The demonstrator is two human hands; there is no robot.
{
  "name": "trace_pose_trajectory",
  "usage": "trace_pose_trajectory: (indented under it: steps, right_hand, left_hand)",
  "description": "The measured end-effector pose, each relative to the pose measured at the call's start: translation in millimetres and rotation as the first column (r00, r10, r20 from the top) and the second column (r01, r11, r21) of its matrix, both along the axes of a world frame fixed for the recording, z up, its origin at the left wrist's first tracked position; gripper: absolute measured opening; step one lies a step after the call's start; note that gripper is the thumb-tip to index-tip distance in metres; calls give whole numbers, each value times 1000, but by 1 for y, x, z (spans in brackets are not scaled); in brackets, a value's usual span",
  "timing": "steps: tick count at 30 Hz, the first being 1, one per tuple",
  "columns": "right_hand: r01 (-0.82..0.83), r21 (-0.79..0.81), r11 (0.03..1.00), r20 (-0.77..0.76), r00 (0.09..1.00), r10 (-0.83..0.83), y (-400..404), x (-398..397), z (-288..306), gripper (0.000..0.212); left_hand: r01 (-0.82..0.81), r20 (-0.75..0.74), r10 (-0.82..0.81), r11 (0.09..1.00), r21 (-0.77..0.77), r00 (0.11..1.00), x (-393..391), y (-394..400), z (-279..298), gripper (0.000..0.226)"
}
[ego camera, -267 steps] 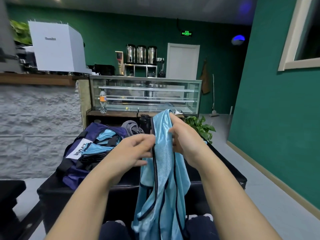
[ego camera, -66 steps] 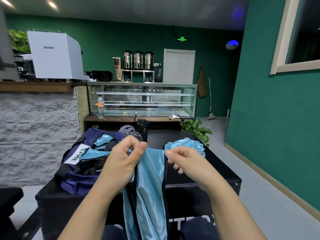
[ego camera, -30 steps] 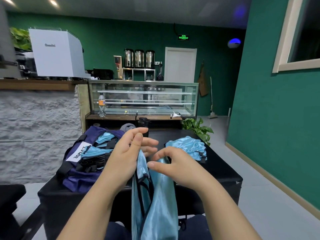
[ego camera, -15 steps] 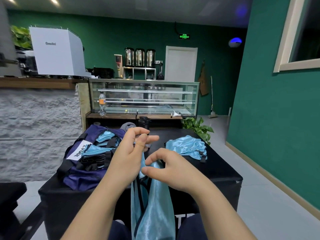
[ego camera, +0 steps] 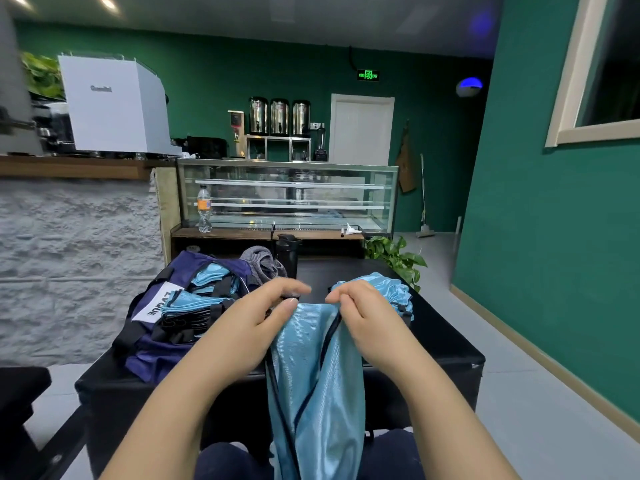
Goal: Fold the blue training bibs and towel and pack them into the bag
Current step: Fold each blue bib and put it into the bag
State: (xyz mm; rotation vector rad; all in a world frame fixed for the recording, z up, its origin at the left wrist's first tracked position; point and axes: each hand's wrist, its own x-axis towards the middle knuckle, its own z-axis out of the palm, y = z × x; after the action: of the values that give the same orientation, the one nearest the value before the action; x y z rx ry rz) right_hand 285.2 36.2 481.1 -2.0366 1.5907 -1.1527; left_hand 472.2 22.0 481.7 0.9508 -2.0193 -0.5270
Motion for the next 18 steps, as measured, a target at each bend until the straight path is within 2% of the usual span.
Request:
trace_pose_trajectory:
  steps: [3, 7, 11, 13, 15, 18]
  right_hand:
    - [6, -1, 1000, 30, 1000, -6, 3, -4, 4, 24]
    - [-120, 75, 990, 152, 983, 108, 11, -1, 9, 11]
    - [-111, 91, 990, 23, 994, 110, 13, 1, 10, 6]
    - [-93, 109, 990, -2, 996, 94, 12, -1, 9, 12]
    - [-143, 142, 979, -6, 989, 145, 12, 0, 8, 23]
    - [-228, 149, 962, -1, 973, 230, 10, 1, 5, 15]
  left_hand:
    - [53, -110, -53, 999, -1, 992, 0, 3, 3, 19]
    - [102, -167, -108, 994, -41, 980, -2, 3, 5, 20]
    - [174, -194, -175, 985, -24, 965, -1, 5, 5, 19]
    - [212, -202, -209, 977, -4, 957, 0, 6, 6, 15]
    - [230, -195, -225, 973, 3, 955, 0, 7, 7, 15]
    - [236, -195, -228, 972, 15, 954, -2, 9, 8, 17]
